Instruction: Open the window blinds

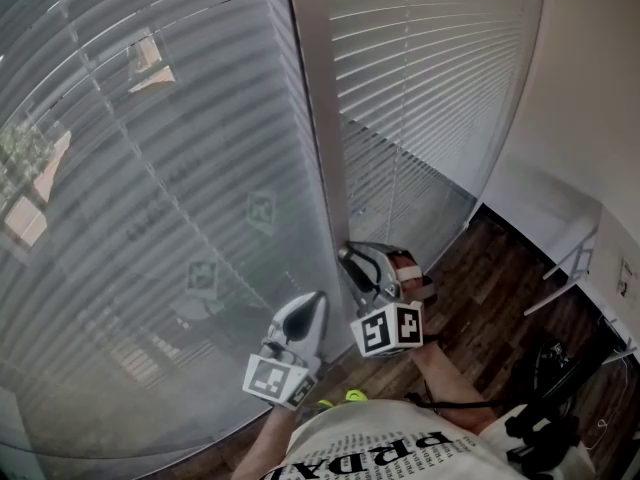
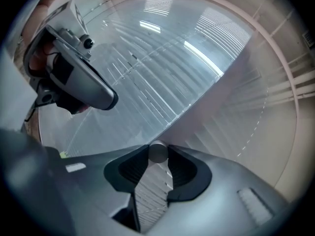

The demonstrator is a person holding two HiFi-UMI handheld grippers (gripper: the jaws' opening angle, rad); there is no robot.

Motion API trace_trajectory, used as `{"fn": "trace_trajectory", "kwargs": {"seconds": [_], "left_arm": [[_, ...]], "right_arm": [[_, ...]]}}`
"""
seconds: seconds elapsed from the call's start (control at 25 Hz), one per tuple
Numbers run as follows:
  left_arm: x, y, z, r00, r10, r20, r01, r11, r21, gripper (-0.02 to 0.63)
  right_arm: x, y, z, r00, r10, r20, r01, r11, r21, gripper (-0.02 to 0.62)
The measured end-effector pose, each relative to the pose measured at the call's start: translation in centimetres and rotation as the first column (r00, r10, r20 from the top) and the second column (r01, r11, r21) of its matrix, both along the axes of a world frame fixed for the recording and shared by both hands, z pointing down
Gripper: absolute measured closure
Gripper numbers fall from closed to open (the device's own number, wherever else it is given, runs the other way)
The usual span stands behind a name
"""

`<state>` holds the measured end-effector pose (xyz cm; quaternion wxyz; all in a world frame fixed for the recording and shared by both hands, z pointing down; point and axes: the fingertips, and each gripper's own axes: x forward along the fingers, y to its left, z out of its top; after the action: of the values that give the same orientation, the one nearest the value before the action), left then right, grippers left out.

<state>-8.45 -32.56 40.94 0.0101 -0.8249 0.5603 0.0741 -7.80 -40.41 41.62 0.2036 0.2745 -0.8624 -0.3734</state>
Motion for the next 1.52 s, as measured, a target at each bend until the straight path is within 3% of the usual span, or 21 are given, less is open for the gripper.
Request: {"fn": "trace_trajectory", "kwargs": {"seconds": [0.28,0.56,0.92,1.12,1.36,1.52], "left_arm": [[-0.2,0.2,0.0,1.000,-0.001,-0.001,0.001,1.000,0.002,0.615],[-0.3,0.3,0.1,1.000,0.006,0.000,-0.006,1.000,0.003,0.615],[-0.4,0.6,0.0,1.000,0.003,-0.003,-0.003,1.000,0.005,0.615],[-0.6,0.9,0.0,1.000,0.002,0.002,-0.002,1.000,0.009,0.615],[-0.6,1.1,0.1,1.000,0.008,-0.012,-0.008,1.000,0.008,0.615],[-0.5,1.1,-0.1,1.000,0.016,-0.010,-0.016,1.000,0.017,0.615]], "right_arm": [[0.0,-0.2,0.1,0.996,0.004,0.088,0.006,0.994,-0.107,0.468],[0.1,-0.5,-0.2,0.977,0.023,0.213,0.034,0.965,-0.261,0.468],[0.4,-0.8,-0.2,0.928,0.078,0.363,0.086,0.906,-0.413,0.468],[0.6,-1.0,-0.2,0.876,0.133,0.463,0.150,0.838,-0.524,0.468],[0.7,-1.2,-0.2,0.827,0.184,0.531,0.208,0.777,-0.595,0.466],[0.7,-1.2,-0.2,0.824,0.188,0.535,0.209,0.777,-0.594,0.466]]}}
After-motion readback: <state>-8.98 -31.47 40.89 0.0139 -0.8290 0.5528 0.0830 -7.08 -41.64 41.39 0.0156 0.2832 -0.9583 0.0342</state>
